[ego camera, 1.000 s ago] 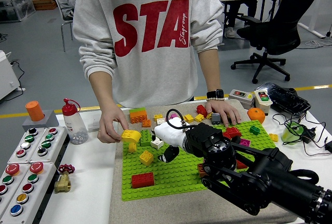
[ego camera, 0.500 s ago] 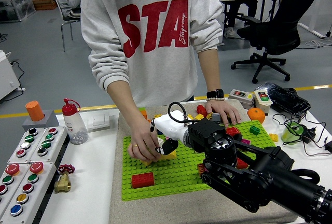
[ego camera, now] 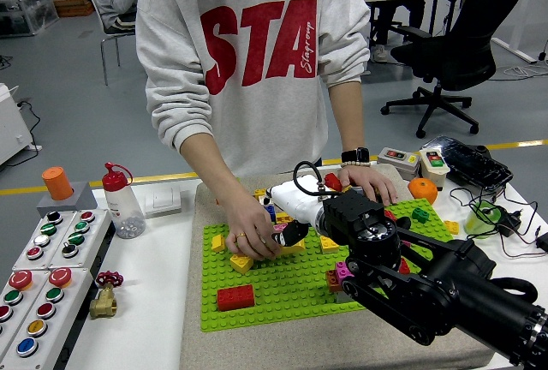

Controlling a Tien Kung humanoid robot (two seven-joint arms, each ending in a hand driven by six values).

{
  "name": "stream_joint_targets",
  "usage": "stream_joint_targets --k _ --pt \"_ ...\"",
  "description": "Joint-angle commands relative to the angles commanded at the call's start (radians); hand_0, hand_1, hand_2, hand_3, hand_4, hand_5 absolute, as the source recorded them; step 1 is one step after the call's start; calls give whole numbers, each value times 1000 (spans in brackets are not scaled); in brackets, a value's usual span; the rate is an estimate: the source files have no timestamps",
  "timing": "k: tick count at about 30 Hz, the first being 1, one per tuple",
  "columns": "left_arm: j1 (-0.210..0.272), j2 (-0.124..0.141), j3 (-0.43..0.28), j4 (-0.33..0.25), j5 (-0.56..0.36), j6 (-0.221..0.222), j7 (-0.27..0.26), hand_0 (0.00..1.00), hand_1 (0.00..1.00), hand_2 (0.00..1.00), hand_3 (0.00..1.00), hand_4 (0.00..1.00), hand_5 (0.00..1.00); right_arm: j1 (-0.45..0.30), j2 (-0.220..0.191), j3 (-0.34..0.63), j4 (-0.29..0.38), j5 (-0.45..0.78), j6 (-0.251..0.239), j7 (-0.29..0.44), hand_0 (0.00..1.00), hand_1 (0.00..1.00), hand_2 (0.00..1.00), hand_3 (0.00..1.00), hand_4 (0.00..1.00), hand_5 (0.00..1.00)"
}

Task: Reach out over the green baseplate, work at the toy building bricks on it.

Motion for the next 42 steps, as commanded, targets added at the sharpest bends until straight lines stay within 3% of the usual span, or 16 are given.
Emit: stream_joint_targets --k 22,35,42 --pt "2 0 -1 0 2 0 1 703 654 663 589 435 998 -37 -72 98 28 -29 8 -18 834 774 766 782 724 326" --pt "5 0 -8 1 6 1 2 702 653 663 590 435 998 -114 -165 164 200 -2 18 -10 827 764 739 766 720 329" --pt "5 0 -12 2 7 1 0 702 654 664 590 436 998 -182 -249 215 319 -2 7 -10 822 761 736 761 713 331"
